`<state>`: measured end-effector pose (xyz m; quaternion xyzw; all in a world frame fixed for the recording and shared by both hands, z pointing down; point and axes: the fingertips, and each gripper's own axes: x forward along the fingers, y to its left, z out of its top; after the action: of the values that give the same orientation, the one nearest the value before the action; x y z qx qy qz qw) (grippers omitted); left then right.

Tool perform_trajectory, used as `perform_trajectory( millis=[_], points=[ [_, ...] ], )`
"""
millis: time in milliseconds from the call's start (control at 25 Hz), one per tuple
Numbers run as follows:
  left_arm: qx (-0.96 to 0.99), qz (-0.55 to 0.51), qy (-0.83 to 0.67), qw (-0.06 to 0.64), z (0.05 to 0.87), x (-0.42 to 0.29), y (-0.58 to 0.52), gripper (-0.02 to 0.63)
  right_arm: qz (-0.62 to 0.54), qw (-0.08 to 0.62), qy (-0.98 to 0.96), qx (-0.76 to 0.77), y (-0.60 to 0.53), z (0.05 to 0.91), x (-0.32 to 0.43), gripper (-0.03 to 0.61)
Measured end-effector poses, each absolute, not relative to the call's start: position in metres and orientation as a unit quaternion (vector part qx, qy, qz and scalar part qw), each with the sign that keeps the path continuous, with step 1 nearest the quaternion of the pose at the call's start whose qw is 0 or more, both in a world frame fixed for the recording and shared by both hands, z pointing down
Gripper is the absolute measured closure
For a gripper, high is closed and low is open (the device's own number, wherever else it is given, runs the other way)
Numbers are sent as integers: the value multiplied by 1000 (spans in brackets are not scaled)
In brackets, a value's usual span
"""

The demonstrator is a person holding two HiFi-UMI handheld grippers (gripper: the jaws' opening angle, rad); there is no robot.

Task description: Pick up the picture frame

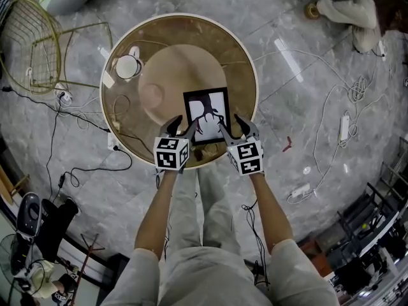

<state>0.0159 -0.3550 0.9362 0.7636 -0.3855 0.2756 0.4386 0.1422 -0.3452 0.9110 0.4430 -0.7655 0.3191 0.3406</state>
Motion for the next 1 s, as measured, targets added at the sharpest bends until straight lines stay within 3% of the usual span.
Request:
perform_trajectory(
  millis=[440,1000],
  points=[
    [750,290,-390,450,961,18,-356,416,351,362,-743,440,-350,951,148,403],
    [745,313,-406,426,966,16,-356,487,365,355,-727,460,-348,956,149,488]
  ],
)
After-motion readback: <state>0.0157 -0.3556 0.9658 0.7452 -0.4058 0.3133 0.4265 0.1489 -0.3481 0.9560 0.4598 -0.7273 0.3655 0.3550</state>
